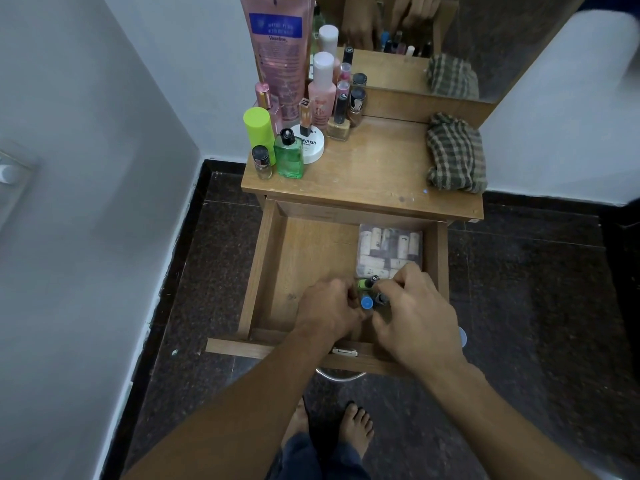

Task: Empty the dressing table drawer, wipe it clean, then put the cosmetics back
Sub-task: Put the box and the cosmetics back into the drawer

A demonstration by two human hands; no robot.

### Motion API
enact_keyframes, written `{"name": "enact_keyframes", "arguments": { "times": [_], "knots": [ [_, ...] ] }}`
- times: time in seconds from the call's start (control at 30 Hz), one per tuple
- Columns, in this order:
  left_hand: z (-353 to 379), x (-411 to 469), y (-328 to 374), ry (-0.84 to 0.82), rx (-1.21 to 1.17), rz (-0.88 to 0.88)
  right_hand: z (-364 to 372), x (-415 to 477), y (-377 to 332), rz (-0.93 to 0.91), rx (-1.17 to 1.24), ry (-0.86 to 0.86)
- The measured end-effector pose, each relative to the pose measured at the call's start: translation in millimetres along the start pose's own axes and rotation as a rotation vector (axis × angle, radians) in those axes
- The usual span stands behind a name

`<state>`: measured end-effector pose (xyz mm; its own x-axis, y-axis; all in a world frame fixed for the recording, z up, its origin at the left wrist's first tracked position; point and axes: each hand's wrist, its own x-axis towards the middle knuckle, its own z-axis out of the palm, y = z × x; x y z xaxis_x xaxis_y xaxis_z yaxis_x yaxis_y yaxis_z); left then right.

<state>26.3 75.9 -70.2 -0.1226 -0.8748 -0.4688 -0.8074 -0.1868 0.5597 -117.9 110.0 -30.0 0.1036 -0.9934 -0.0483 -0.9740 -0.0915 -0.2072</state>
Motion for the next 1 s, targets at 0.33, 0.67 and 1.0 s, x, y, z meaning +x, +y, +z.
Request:
{"name": "enact_keyframes", "arguments": {
  "times": [0.33, 0.67, 1.0],
  "knots": [
    [1, 2, -1, 0.037, 0.095, 0.040, 10, 12, -5, -0.081, -0.057, -0.049],
    [-12, -5, 7, 0.071, 0.398, 0.113, 7, 3, -1, -0.060, 0.092, -0.006],
    [-16, -24, 38, -0.007, 0.587, 0.363, -5, -19, 8, 0.134, 0.296, -0.018]
  ]
}}
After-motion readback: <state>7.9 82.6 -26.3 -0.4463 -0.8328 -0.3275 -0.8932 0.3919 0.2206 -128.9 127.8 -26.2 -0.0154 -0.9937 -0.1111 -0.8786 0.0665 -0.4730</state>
